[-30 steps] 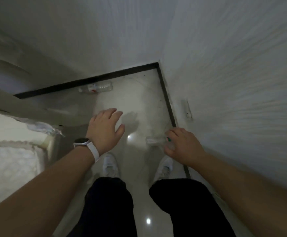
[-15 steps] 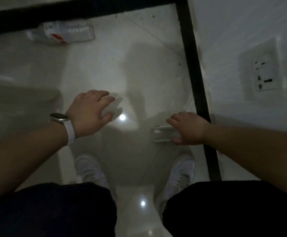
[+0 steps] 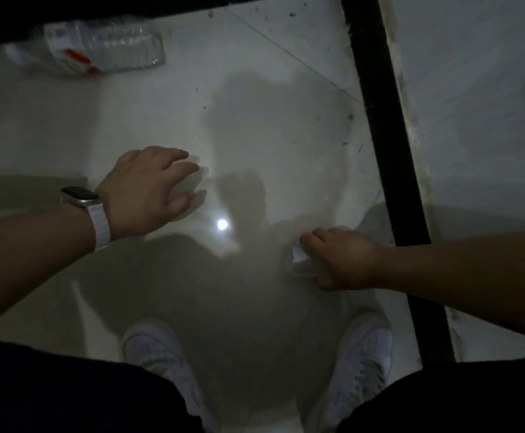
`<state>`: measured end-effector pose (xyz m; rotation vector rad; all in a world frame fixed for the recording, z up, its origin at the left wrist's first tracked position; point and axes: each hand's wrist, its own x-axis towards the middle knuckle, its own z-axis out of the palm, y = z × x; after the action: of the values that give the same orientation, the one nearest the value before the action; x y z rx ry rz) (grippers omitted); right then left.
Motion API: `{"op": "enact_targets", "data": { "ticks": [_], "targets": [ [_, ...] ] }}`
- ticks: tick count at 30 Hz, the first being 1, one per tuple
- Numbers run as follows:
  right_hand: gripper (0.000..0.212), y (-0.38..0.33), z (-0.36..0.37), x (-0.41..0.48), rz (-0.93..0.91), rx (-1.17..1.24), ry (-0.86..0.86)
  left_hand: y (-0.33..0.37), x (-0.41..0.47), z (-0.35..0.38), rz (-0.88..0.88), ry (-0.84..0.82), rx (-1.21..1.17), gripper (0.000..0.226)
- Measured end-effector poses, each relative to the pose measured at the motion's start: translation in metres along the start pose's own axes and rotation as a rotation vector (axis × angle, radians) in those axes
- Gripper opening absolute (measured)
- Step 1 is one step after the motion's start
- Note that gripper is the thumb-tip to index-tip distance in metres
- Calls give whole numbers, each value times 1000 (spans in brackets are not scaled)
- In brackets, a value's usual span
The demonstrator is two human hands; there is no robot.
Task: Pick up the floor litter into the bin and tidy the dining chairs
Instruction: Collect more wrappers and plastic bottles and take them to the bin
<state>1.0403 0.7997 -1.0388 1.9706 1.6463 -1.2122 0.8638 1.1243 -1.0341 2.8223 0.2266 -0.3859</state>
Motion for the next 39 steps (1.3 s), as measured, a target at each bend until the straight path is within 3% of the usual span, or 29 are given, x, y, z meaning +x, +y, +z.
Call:
{"op": "enact_targets", "data": {
  "ticks": [2, 8, 15, 24, 29, 32, 36, 39],
  "targets": [
    [62, -3, -15, 8, 39, 75, 46, -5, 6, 0, 4, 9, -6, 60],
    [83, -15, -69, 35, 100, 164, 231, -29, 24, -6, -80, 60, -20, 63],
    [81, -37, -128, 65, 66, 268, 469, -71, 51, -16, -315, 211, -66, 67],
    [83, -42, -172, 88, 107, 321, 599, -97, 69, -19, -511, 368, -198, 75],
    [84, -50, -181, 93, 109, 303, 584, -92, 71, -14, -576, 276, -129, 76],
    [85, -54, -186, 93, 116, 303, 587, -83, 85, -15, -516, 220, -76, 77],
    [86, -53, -186, 90, 116, 333, 608, -107, 103, -27, -490, 196, 67, 79],
    [86, -50, -185, 87, 129, 346, 628, -127, 112, -34, -552, 170, 12, 79]
  ]
}}
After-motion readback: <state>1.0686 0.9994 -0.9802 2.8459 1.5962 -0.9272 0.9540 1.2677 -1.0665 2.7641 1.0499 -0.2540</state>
